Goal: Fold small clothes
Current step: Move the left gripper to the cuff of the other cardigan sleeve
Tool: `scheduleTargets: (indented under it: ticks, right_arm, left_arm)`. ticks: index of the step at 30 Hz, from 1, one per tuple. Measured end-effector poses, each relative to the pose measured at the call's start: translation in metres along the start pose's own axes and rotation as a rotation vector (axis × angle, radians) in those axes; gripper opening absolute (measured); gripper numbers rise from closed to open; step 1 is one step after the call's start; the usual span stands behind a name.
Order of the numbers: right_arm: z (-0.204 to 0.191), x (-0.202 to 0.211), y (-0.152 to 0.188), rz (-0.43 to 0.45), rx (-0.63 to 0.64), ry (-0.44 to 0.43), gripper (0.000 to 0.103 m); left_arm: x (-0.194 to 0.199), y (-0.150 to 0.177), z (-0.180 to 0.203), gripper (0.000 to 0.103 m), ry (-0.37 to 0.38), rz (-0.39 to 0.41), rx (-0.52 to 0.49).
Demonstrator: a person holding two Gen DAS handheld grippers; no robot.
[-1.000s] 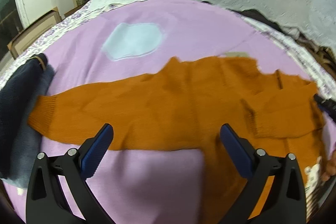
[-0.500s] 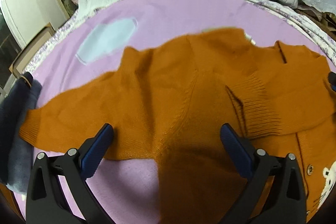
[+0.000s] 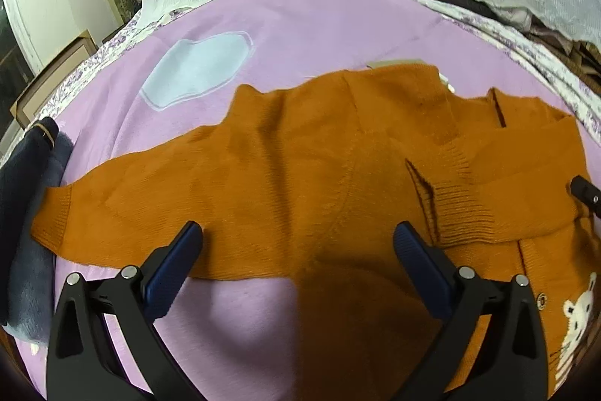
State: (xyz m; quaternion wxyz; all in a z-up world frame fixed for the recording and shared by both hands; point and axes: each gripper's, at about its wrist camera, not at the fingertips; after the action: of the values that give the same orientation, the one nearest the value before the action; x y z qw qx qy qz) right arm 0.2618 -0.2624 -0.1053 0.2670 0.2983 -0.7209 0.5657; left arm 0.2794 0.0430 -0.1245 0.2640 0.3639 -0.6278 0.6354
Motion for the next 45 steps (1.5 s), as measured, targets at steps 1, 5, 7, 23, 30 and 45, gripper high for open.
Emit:
scheduleTargets:
  ticks: [1, 5, 7, 23, 30, 45]
  right_arm:
    - [-0.002, 0.003, 0.0, 0.006, 0.001, -0.01, 0.039]
    - [-0.023, 0.005, 0.003, -0.006, 0.065, -0.026, 0.045]
    - [-0.03, 0.0, 0.006, -0.025, 0.095, -0.013, 0.048]
    - [-0.094, -0.022, 0.014, -0.087, 0.212, -0.07, 0.052]
    - [-0.097, 0.005, 0.021, -0.023, 0.224, -0.073, 0.059]
    - [-0.036, 0.06, 0.055, 0.122, 0.101, -0.075, 0.059]
  left_arm:
    - [0.001, -0.001, -0.003, 0.099, 0.007, -0.002, 0.012]
    - [0.003, -0.005, -0.016, 0.099, 0.028, -0.009, 0.06]
    - [0.004, -0.007, -0.021, 0.099, 0.034, -0.013, 0.078]
    - [0.021, -0.01, -0.068, 0.099, 0.056, -0.004, 0.205]
    - [0.026, 0.0, -0.108, 0.099, 0.067, -0.018, 0.318]
    - [-0.01, 0.014, -0.189, 0.099, 0.139, -0.128, 0.643]
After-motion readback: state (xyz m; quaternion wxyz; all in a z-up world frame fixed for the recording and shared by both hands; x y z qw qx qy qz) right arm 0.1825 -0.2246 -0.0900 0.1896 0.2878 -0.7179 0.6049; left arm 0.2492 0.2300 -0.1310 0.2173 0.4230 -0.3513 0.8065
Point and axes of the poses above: each gripper's, at about its wrist camera, not at the fingertips, and x roughly against the way its jaws point, z to its right, y to its underside, and after that the axes turned 6 degrees about x, right-handed
